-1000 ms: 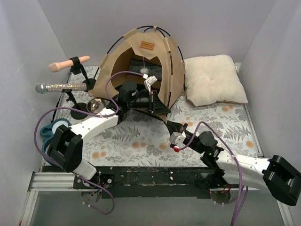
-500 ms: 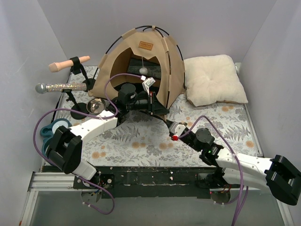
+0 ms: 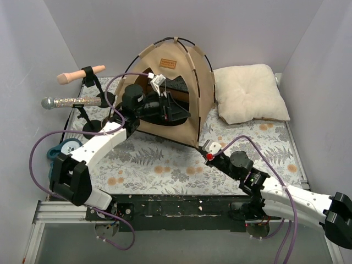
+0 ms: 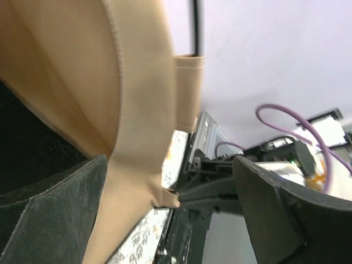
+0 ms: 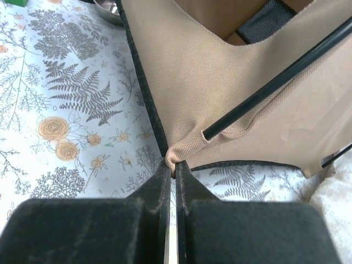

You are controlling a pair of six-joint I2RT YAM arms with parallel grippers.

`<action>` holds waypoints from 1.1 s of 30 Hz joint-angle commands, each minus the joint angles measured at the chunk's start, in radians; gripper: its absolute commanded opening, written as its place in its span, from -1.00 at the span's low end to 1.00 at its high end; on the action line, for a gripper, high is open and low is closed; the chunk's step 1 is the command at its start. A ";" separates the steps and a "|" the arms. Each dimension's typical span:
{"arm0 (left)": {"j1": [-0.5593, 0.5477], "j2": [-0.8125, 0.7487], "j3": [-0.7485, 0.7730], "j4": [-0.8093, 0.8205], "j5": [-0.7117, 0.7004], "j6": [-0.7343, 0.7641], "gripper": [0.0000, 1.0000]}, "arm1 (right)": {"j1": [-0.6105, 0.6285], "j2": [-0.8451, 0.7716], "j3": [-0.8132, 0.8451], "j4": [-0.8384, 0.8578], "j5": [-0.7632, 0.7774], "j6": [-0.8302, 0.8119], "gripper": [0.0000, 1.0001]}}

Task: Set up the pet tent

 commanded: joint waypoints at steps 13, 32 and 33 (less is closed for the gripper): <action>0.423 -0.071 0.358 -0.706 0.360 0.512 0.96 | -0.037 -0.250 0.212 -0.714 -0.026 0.081 0.21; 0.462 -0.182 0.117 -0.809 -0.117 0.833 0.88 | -0.239 0.115 0.374 -0.426 -0.096 -0.038 -0.03; 0.462 -0.182 0.102 -0.789 -0.118 0.832 0.84 | -0.274 0.150 0.403 -0.421 -0.106 -0.038 -0.08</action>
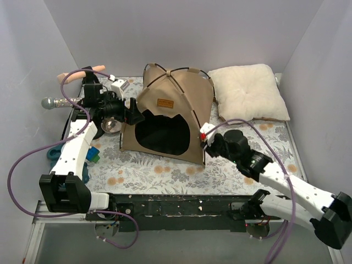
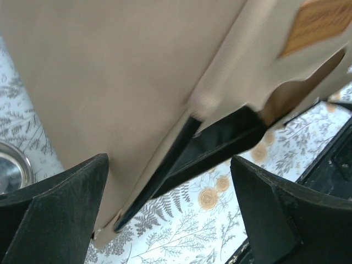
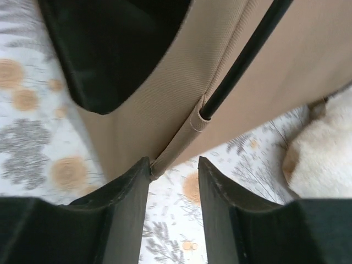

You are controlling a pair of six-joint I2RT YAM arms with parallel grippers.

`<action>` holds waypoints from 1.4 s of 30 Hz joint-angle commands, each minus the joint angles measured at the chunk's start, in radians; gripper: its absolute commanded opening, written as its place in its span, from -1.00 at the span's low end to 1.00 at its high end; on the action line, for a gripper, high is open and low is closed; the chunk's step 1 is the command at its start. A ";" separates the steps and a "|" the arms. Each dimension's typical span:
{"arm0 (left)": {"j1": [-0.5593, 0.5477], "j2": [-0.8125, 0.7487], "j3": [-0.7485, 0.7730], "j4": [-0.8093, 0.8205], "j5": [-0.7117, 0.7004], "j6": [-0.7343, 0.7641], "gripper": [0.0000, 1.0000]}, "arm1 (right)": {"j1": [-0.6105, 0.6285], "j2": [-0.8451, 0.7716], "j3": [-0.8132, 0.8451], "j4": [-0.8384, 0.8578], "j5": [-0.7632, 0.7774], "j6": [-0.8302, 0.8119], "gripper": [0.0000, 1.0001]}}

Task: Set up the pet tent

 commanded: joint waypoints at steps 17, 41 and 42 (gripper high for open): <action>-0.001 0.281 0.127 0.272 -0.140 -0.072 0.61 | -0.409 0.606 0.545 0.129 -0.332 -0.078 -0.01; 0.036 0.036 0.268 0.133 0.119 -0.194 0.96 | -0.804 1.250 1.089 -0.653 -0.139 -0.569 0.28; 0.036 0.034 0.260 0.133 0.135 -0.189 0.96 | -0.808 1.278 1.105 -0.693 -0.133 -0.572 0.11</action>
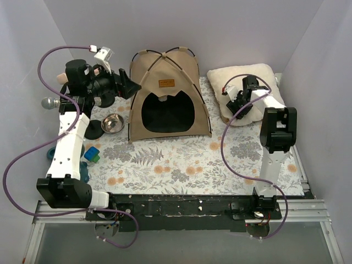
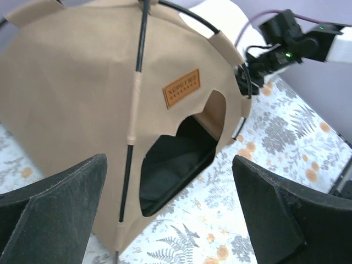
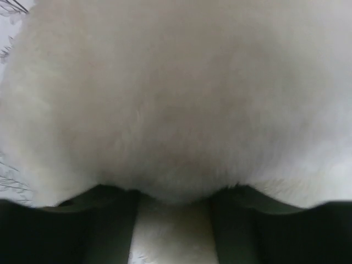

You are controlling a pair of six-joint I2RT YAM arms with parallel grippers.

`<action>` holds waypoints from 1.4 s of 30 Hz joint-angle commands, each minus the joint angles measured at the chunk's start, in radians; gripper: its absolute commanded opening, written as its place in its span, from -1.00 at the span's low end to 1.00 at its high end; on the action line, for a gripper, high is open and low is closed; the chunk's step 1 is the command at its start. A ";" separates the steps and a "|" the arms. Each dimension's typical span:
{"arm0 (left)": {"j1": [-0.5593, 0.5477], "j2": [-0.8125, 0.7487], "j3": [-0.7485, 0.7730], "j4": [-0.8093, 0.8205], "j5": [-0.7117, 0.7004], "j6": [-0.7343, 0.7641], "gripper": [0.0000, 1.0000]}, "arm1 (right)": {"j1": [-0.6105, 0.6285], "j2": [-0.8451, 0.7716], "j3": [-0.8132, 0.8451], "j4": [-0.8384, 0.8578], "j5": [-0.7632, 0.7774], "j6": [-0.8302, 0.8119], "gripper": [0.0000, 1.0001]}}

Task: Set up the pet tent

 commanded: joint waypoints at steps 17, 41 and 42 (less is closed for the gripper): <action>-0.323 0.164 -0.020 -0.009 0.129 0.031 0.96 | -0.052 -0.727 -0.489 -0.386 -0.504 0.369 0.34; -0.962 0.426 -0.496 0.845 -0.624 -0.699 0.96 | -0.648 -0.468 -0.413 -0.162 -0.219 0.012 0.64; -0.962 0.441 -0.496 0.853 -0.652 -0.699 0.96 | -0.648 -0.452 -0.412 -0.161 -0.250 0.014 0.61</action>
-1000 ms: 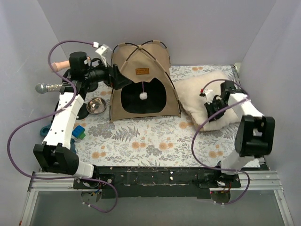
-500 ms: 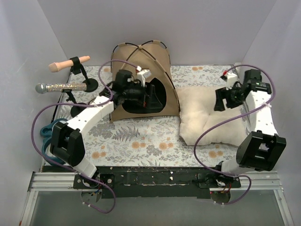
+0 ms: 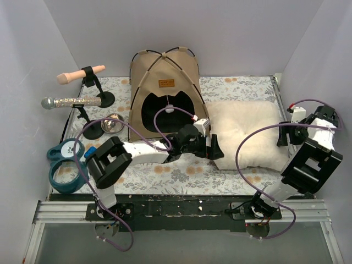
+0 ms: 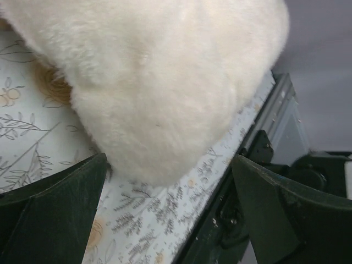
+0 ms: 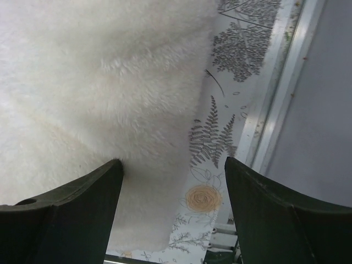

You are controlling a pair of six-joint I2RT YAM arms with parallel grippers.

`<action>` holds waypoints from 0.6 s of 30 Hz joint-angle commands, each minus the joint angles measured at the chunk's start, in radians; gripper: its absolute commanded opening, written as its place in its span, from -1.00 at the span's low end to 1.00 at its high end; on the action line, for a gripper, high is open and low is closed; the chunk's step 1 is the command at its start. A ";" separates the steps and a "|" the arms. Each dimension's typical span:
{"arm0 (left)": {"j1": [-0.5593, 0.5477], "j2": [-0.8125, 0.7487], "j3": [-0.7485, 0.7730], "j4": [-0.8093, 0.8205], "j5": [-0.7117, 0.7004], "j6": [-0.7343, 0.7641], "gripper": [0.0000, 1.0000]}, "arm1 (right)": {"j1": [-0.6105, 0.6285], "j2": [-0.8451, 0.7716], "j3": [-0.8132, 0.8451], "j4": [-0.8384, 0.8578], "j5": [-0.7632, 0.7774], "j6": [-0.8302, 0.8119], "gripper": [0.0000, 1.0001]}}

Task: Set up the pet tent

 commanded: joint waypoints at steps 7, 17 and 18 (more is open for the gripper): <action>0.000 0.170 0.058 0.159 -0.235 -0.071 0.96 | 0.002 0.142 -0.014 0.103 -0.150 -0.030 0.60; -0.077 0.288 0.138 0.268 -0.178 0.038 0.96 | 0.002 0.137 -0.078 -0.002 -0.282 -0.045 0.33; -0.079 0.297 0.150 0.267 -0.175 0.038 0.96 | 0.004 0.118 -0.094 -0.002 -0.292 -0.047 0.21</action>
